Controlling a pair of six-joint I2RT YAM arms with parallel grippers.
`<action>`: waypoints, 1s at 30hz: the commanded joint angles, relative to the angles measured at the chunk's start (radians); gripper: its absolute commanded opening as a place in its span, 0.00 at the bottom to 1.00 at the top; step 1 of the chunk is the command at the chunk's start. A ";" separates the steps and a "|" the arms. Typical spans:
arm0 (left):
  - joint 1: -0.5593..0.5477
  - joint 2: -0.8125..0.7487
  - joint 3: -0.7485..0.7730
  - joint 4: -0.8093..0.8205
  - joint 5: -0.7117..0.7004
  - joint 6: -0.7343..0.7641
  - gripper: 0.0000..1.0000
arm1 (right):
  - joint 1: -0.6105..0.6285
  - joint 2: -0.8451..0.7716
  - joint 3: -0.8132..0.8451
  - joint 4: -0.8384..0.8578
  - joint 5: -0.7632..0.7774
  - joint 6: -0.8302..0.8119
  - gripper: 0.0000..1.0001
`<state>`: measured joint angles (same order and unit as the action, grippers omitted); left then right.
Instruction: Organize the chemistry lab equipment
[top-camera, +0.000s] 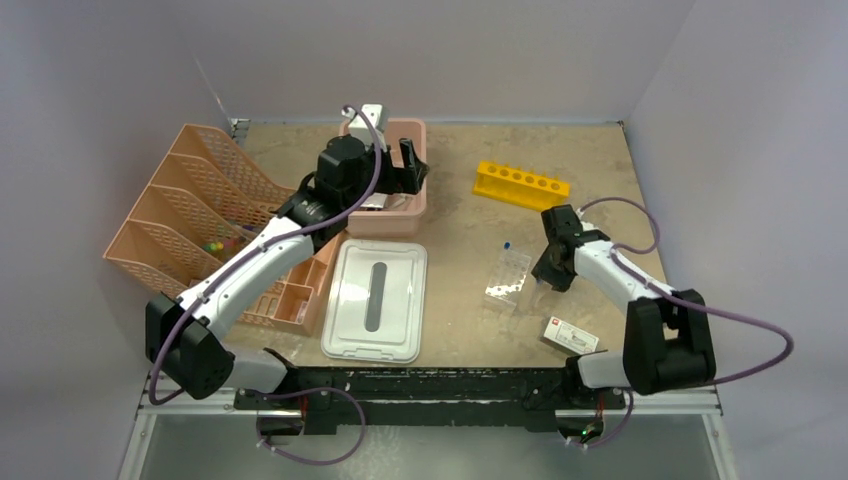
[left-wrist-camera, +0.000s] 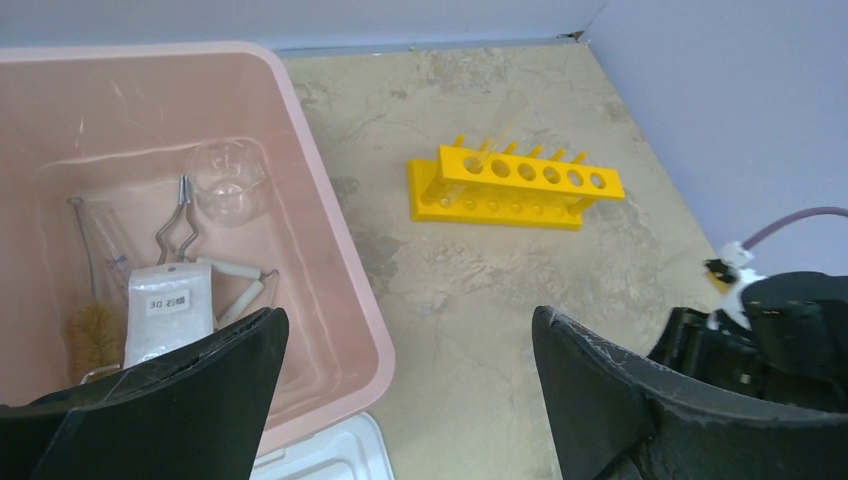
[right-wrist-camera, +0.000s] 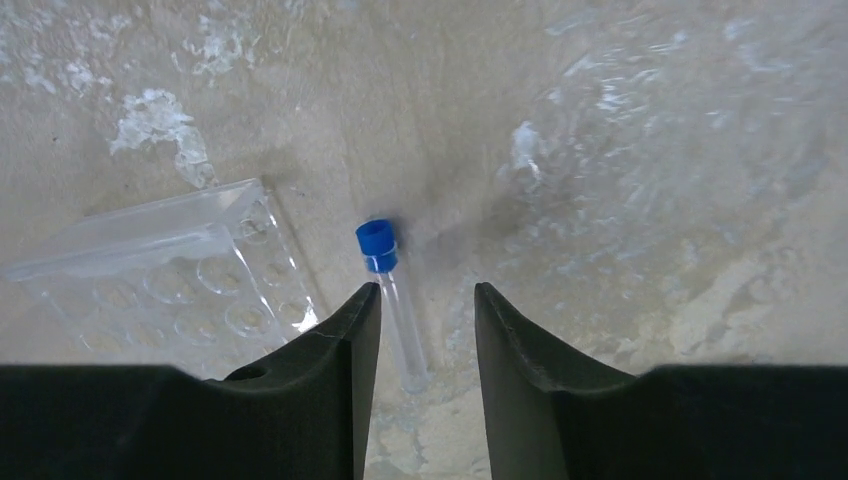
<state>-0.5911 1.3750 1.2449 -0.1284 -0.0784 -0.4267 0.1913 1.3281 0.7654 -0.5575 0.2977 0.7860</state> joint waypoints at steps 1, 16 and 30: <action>0.001 -0.049 -0.009 0.083 0.044 0.011 0.92 | -0.004 0.060 -0.009 0.134 -0.104 -0.035 0.40; 0.001 -0.032 0.008 0.060 -0.019 -0.004 0.88 | -0.004 0.164 -0.039 0.195 -0.080 -0.069 0.25; 0.001 0.009 0.021 0.108 0.072 -0.089 0.89 | -0.004 0.027 0.107 0.077 0.080 -0.109 0.15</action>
<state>-0.5911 1.3758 1.2301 -0.0914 -0.0608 -0.4583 0.1894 1.4414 0.7700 -0.4072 0.2729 0.7078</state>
